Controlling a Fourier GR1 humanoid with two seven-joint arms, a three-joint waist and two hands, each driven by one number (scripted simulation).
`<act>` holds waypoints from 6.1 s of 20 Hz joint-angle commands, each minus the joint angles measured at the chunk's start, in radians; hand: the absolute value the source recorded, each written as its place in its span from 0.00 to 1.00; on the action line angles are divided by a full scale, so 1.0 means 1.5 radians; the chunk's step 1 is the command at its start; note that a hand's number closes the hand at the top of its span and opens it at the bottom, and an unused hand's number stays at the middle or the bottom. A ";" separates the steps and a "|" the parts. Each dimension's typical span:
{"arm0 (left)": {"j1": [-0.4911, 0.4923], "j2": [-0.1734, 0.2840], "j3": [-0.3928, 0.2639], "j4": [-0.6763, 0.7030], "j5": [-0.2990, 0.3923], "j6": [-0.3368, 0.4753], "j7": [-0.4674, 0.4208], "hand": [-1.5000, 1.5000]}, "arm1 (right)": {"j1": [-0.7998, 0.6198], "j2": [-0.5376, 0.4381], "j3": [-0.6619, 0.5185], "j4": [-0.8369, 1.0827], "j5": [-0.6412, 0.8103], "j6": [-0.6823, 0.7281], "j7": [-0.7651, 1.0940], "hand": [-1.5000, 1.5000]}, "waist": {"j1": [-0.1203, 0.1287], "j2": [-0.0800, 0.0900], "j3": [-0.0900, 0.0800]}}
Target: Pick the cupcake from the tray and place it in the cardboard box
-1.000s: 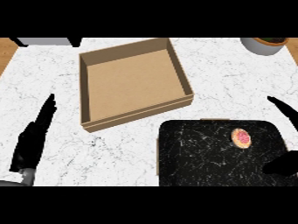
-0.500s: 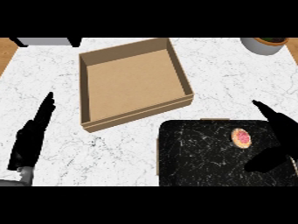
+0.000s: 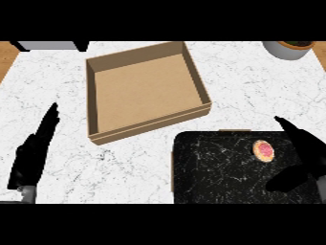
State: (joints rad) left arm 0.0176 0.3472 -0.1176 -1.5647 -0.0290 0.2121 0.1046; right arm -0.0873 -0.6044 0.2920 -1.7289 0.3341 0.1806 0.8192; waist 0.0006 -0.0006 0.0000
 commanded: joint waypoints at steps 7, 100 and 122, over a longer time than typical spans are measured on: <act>-0.040 -0.038 0.043 0.047 -0.024 -0.044 -0.008 0.50 | 0.025 0.104 -0.019 0.028 0.110 0.001 -0.049 0.00 | -0.001 0.000 0.000; -0.060 -0.116 0.075 0.008 -0.126 -0.104 0.008 0.50 | -0.884 0.401 0.017 1.029 0.145 0.071 -1.069 0.00 | 0.060 0.021 -0.001; -0.083 -0.115 0.074 0.036 -0.125 -0.118 -0.013 0.50 | -0.916 0.341 -0.251 1.110 -0.152 0.201 -0.966 0.00 | 0.078 0.039 -0.001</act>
State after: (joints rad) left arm -0.0956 0.1706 -0.0124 -1.5277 -0.2145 0.0339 0.0947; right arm -1.4468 -0.0417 -0.0113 -0.0913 0.1745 0.4320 -0.6578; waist 0.1169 0.0470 -0.0009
